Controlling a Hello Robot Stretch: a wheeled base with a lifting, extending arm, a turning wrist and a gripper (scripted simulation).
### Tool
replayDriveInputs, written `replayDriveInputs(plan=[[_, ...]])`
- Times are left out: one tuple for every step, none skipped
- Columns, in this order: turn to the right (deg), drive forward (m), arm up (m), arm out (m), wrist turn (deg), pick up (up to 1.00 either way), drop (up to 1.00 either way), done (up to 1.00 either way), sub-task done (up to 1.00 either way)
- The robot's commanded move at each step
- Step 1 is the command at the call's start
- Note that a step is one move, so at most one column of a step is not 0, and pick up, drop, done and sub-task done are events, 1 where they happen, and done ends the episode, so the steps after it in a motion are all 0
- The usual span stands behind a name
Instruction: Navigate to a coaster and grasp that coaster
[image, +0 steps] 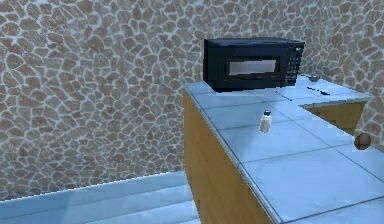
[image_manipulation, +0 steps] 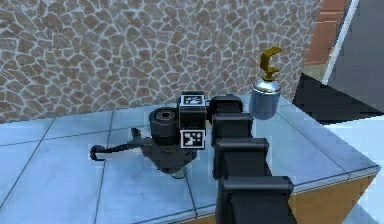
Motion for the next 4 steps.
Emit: replayDriveInputs(plan=[[0.0,0.00,0.00,0.00,42.0,0.00,0.00,0.00,0.00],[0.0,0.00,-0.16,0.00,0.0,0.00,0.00,0.00,0.00],[0.0,0.00,0.00,0.00,0.0,1.00,0.00,0.00,0.00],[0.0,0.00,0.10,0.00,0.0,0.00,0.00,0.00,0.00]])
